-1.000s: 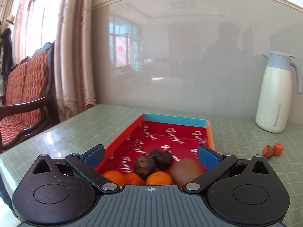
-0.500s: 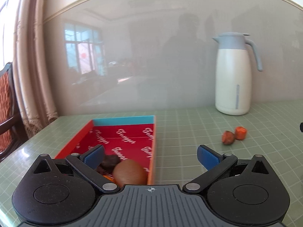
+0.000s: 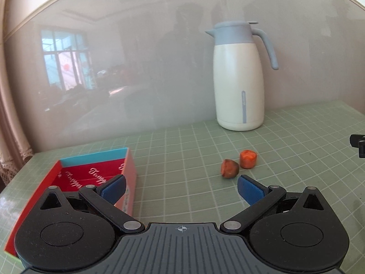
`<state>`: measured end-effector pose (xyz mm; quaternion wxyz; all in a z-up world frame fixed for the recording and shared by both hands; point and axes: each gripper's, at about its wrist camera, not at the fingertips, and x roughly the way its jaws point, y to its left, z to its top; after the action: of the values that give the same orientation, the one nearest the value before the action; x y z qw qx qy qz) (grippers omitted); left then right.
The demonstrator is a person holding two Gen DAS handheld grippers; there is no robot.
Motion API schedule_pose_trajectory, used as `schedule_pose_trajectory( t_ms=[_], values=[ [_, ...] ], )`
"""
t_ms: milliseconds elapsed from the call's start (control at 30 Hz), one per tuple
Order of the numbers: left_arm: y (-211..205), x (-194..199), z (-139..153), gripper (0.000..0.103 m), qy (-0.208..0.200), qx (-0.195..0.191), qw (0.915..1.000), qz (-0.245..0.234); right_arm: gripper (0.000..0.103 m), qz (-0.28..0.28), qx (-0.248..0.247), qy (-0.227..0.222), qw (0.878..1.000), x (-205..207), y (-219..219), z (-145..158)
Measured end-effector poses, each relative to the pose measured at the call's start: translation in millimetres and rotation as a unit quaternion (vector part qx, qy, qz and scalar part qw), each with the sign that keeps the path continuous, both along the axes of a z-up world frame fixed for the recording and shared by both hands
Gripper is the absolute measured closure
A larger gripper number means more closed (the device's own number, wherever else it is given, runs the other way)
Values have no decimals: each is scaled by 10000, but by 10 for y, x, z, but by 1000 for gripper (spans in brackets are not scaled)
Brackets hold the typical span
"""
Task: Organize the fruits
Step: 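Move the left tool toward the brown date on the table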
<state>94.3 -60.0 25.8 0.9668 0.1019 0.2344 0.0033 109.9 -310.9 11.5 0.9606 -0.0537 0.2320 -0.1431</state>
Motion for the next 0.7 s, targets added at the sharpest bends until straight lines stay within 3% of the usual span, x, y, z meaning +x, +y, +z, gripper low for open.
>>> schedule_pose_trajectory(
  t_ms=[500,700],
  values=[
    [-247,594,-150,0,540,324,9972,-398,0,-19,155,-43,9999,118,22,27],
    [-334,803,-208,1,811,72,9941,-710,0,-25,281,-82,9996,119,-1,51]
  ],
)
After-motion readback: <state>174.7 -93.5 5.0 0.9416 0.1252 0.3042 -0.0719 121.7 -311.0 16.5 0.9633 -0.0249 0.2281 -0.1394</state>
